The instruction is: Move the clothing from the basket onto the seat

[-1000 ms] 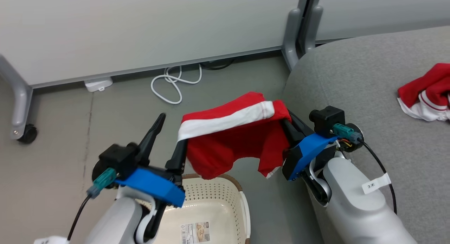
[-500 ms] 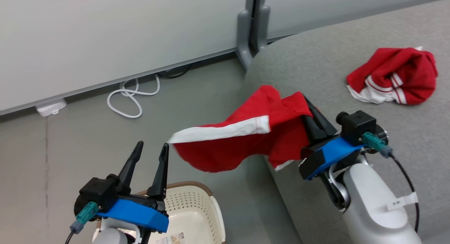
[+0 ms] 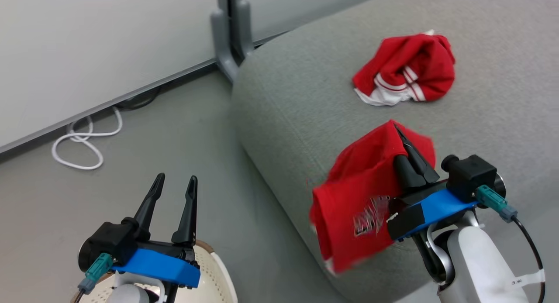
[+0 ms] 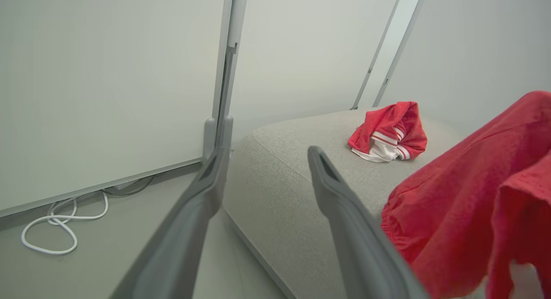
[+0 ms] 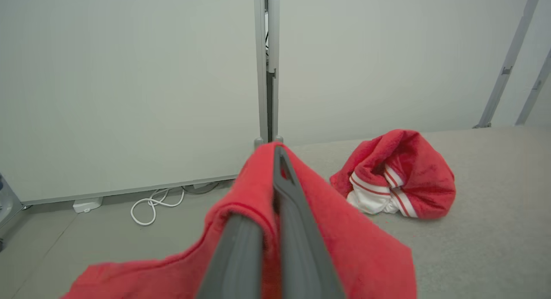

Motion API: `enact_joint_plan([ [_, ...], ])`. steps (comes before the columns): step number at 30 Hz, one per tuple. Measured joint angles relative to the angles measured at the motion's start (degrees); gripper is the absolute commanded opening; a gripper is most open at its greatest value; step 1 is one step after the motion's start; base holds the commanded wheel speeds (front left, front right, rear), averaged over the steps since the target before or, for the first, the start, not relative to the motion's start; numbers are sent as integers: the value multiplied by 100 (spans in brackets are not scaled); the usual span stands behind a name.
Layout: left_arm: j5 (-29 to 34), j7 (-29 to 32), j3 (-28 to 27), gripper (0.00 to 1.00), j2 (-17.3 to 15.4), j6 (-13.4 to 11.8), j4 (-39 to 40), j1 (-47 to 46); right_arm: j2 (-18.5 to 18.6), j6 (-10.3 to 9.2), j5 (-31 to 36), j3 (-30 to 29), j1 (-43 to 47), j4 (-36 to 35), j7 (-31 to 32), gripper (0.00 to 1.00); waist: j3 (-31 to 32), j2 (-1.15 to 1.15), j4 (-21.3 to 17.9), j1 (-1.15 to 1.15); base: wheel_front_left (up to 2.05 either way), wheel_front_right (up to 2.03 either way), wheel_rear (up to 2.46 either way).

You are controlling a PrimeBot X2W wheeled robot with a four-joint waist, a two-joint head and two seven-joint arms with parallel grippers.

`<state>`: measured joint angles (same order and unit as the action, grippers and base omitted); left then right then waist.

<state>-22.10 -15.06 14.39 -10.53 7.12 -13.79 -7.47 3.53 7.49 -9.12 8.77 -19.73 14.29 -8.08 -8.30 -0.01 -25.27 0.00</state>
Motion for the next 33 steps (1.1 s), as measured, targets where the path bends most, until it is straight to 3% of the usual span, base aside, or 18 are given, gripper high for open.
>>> enact_joint_plan([
  [9, 26, 0, -2, 100, -96, 1, 30, -94, -43, 0, -54, -51, 270, -311, 77, 0, -165, 0, -618, 0, 0, 0, 0],
  [20, 87, 0, 69, 100, -220, 9, 66, -199, -56, 0, -268, -85, 237, -346, 151, 0, -331, 0, -680, 0, 0, 0, 0],
  [25, 186, 1, 27, 100, -397, 9, 146, -250, -47, 0, -335, -93, -575, -357, 463, 0, -640, 1, -750, 1, 0, 0, 0],
  [29, 288, 81, 149, 100, -625, 10, 331, -537, 257, 0, -364, -233, -1396, -511, 659, 0, -1023, 1, -730, 1, 0, 0, 0],
  [33, 355, 272, 85, 100, -915, 10, 653, -754, 590, 1, -478, -730, -2240, -578, 856, 0, -1521, 1, -703, 1, 0, 0, 0],
])
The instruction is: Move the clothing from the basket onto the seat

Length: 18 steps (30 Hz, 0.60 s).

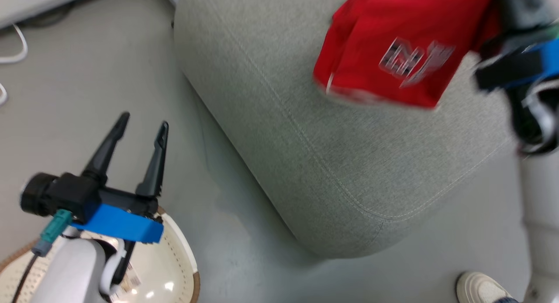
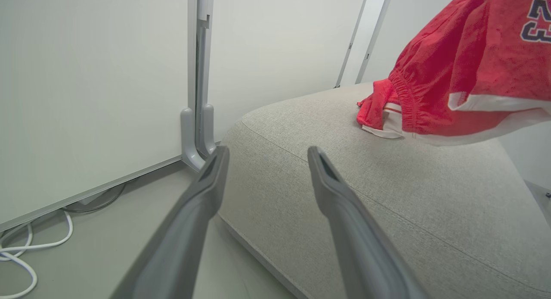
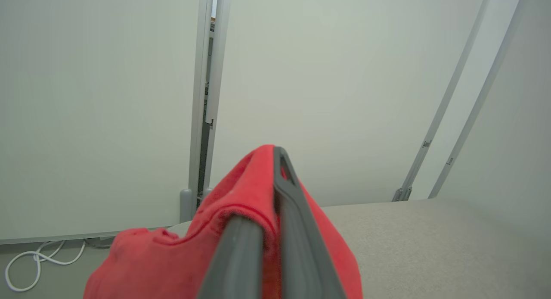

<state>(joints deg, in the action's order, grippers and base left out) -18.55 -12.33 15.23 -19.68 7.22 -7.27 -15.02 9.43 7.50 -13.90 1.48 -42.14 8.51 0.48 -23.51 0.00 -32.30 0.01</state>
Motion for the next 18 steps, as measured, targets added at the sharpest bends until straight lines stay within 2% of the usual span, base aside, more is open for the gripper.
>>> enact_joint_plan([
  [5, 102, 305, -183, 100, -363, -64, 602, -229, 288, -1, -344, -979, -1223, 350, 183, 0, -729, 0, 21, 1, 0, 0, 0],
  [9, 183, 570, -358, 100, -665, -138, 1185, -394, 688, -1, -392, -1574, -2107, 858, 180, 0, -1299, 0, 76, 1, 0, 0, 0],
  [14, 256, 831, -494, 100, -910, -199, 1853, -528, 1056, 0, -45, -1972, -2523, 1638, 19, 0, -1874, 0, 264, 1, 0, 0, 0],
  [18, 297, 1006, -587, 100, -1062, -266, 2345, -580, 926, -1, 183, -2178, -2546, 2454, -165, 0, -2287, 0, 396, 1, 0, 0, 0],
])
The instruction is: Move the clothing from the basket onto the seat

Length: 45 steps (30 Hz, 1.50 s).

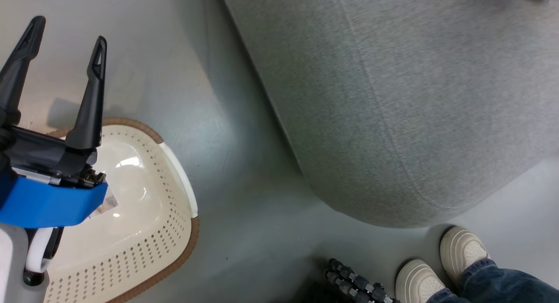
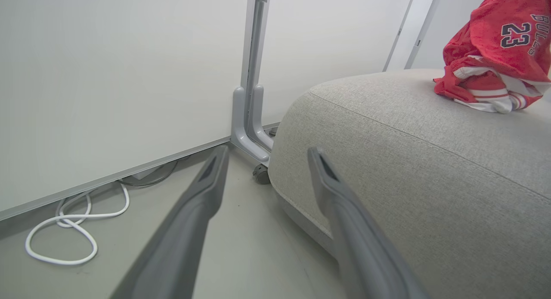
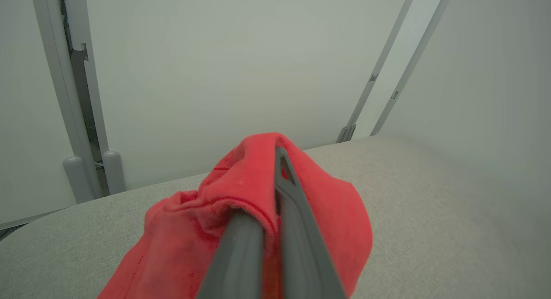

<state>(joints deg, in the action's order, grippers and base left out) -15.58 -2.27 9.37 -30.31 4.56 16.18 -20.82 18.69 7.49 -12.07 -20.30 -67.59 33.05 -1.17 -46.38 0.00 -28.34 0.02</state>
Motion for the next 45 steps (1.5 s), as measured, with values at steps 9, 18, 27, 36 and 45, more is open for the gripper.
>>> enact_joint_plan([
  [9, 1, 11, 92, 100, 14, -25, 132, 71, -328, 1, 485, 96, 154, 1719, -374, 100, -213, 0, 362, 0, 0, 0, 0],
  [18, -168, -675, 358, 100, 474, -27, -698, 134, -300, 1, 628, 571, 554, 2224, -879, 100, 633, -1, 763, -3, 0, 0, 0],
  [27, -476, -1225, 516, 100, 1184, 0, -1965, 538, -314, 0, 503, 1369, 1824, 1774, -1033, 100, 2074, -1, 1255, -4, 0, 0, 0],
  [36, -591, -1272, -45, 100, 1801, 0, -2538, 1162, -621, 1, -40, 1961, 3699, 13, -994, 100, 3325, -1, 1768, -5, 0, 0, 0],
  [45, -396, -1273, -488, 100, 2158, 114, -2949, 1578, -1131, 0, 56, 1872, 5221, -1385, -757, 100, 3970, -1, 2562, -3, 0, 0, 0],
])
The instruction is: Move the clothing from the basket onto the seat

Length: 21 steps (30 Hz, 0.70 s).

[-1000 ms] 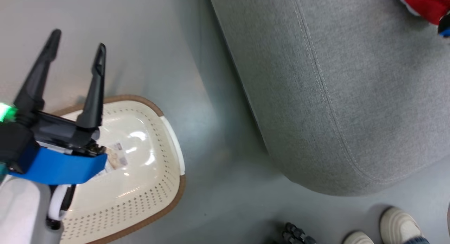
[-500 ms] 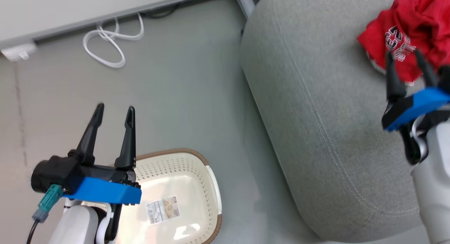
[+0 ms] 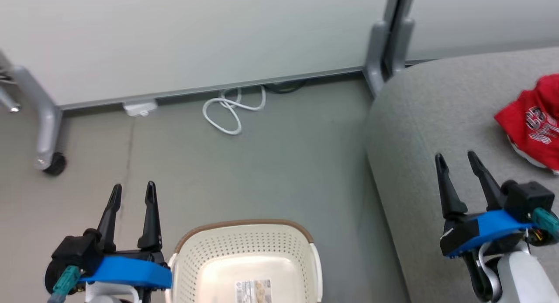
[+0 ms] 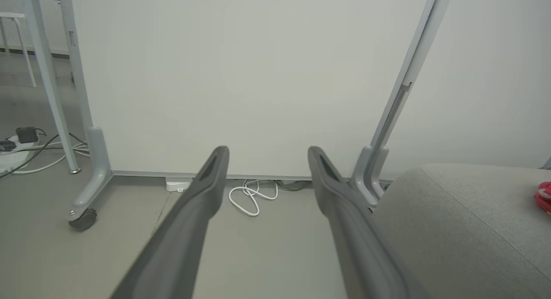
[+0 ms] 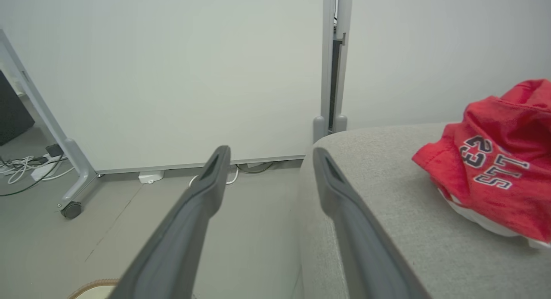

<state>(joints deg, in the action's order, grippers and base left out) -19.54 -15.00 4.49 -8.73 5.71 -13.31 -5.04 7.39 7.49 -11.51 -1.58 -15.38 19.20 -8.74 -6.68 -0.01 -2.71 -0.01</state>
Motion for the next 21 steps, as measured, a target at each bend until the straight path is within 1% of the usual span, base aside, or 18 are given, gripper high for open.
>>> enact_joint_plan([
  [5, 77, -2, -71, 100, 87, 58, -254, 180, -164, 0, 154, -216, 620, -520, 87, 100, 209, 0, 373, 0, 0, 0, 0],
  [8, 141, -2, -111, 100, 140, 76, -367, 253, -252, 0, 216, -261, 851, -784, 140, 100, 261, 0, 501, 0, 0, 0, 0],
  [15, 152, -2, -299, 100, 277, 99, -469, 389, -377, 0, 274, -242, 1243, -1051, 266, 100, 414, 0, 538, 1, 0, 0, 0],
  [21, 209, -2, -330, 100, 357, 136, -468, 429, -416, 0, 250, -252, 1364, -1145, 364, 100, 437, 0, 517, 1, 0, 0, 0],
])
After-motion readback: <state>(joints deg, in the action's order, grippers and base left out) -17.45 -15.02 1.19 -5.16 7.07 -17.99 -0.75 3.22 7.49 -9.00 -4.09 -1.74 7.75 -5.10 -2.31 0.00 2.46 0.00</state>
